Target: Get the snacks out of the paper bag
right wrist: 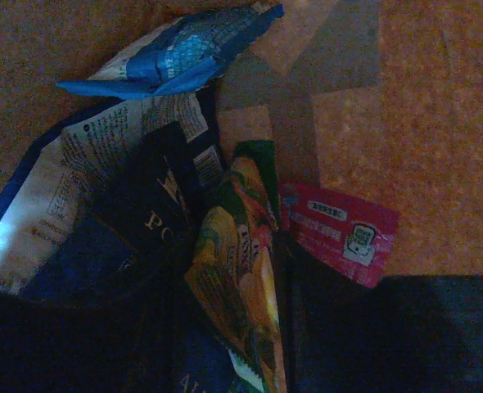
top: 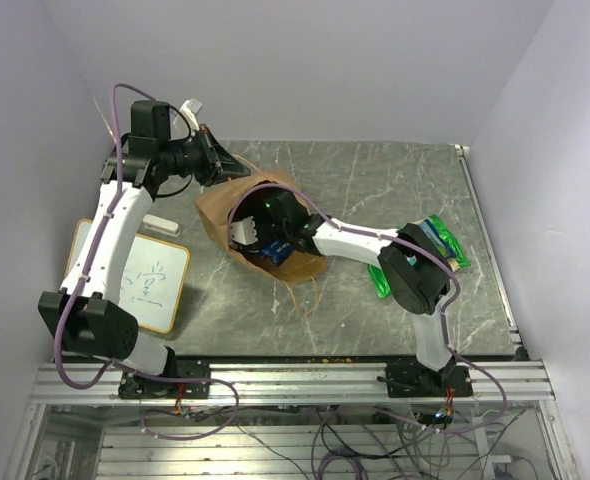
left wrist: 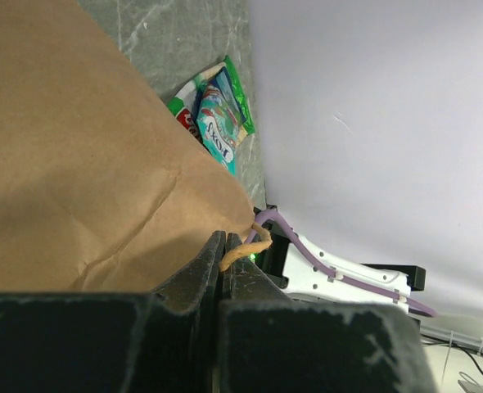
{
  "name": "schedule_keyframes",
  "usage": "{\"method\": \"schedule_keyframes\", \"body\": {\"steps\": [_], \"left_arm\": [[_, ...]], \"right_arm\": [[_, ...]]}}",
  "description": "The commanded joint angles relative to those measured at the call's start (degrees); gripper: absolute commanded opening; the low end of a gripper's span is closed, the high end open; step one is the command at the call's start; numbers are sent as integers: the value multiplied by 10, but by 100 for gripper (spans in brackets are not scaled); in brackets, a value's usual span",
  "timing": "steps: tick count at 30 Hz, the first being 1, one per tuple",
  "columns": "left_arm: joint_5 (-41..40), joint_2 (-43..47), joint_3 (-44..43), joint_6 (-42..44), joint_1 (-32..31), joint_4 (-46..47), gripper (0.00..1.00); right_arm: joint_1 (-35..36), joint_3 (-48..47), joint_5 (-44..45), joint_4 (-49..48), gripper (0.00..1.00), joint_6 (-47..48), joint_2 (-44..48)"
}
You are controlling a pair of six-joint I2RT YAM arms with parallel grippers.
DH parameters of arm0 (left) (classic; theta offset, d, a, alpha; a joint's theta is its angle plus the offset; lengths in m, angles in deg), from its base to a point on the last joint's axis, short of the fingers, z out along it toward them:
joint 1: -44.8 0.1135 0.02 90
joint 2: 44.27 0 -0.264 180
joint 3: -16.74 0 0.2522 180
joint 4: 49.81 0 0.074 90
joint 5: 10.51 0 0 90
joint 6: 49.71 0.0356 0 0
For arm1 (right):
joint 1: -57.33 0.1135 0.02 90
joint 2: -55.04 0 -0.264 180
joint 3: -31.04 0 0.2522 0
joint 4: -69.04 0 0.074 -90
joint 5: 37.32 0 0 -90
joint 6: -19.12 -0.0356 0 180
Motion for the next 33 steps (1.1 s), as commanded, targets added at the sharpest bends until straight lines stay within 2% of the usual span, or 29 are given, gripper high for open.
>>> {"method": "schedule_keyframes", "body": {"steps": [1,15,33], "left_arm": [[2,13,3,5,-1,6,7],[-26,15,-4,-3,-1,6,7],[-28,-4,-14,-13,1,19,7]], "right_arm": [[-6,-19,3,-6,37,14,-19],[-9,-6,-24,-17,0,26,19],[-11,-1,-54,-19,0,-29,80]]}}
